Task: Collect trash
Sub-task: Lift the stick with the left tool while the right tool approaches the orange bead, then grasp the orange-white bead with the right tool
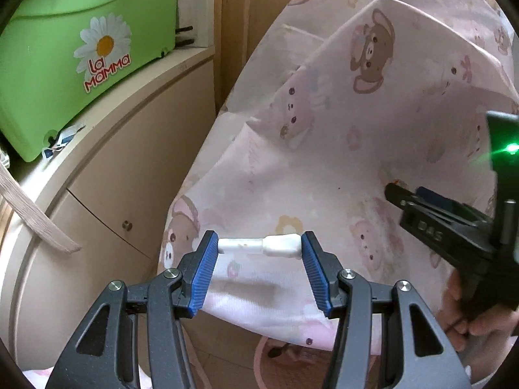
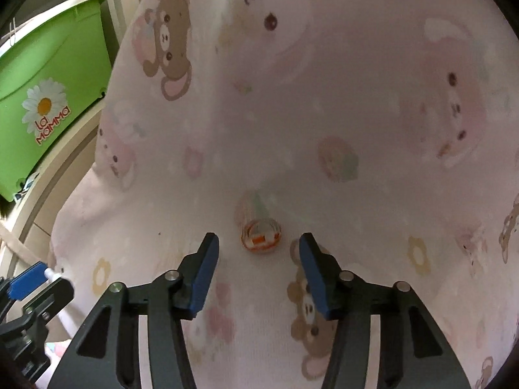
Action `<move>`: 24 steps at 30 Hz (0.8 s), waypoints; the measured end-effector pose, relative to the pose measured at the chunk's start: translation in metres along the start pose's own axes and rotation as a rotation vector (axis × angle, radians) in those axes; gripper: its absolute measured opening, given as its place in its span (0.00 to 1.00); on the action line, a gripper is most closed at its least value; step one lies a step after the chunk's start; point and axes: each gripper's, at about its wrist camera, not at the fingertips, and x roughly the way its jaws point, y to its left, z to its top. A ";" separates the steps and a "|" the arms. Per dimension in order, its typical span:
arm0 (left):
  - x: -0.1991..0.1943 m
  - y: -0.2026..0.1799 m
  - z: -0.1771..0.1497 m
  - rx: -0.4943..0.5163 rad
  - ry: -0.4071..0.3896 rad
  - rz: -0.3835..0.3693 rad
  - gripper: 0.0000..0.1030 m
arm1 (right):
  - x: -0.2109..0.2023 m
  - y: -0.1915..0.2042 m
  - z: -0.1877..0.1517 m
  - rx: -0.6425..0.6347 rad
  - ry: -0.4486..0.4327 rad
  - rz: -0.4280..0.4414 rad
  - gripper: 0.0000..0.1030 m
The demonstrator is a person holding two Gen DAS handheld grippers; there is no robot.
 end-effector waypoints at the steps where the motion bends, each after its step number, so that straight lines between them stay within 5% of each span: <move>1: -0.001 0.000 0.001 -0.003 -0.004 -0.003 0.50 | 0.003 0.001 0.002 0.000 0.003 0.000 0.49; 5: 0.000 0.002 0.005 -0.031 0.009 -0.042 0.50 | 0.010 0.003 0.006 -0.006 0.009 -0.008 0.35; 7: 0.000 0.003 0.005 -0.035 0.011 -0.042 0.50 | 0.011 0.005 0.007 -0.019 0.012 -0.001 0.15; 15: -0.010 -0.004 0.003 -0.003 -0.024 -0.031 0.50 | -0.025 -0.013 0.003 0.027 -0.053 0.192 0.12; 24: -0.025 -0.022 -0.010 0.062 -0.061 -0.007 0.50 | -0.101 -0.042 -0.025 -0.017 -0.113 0.189 0.13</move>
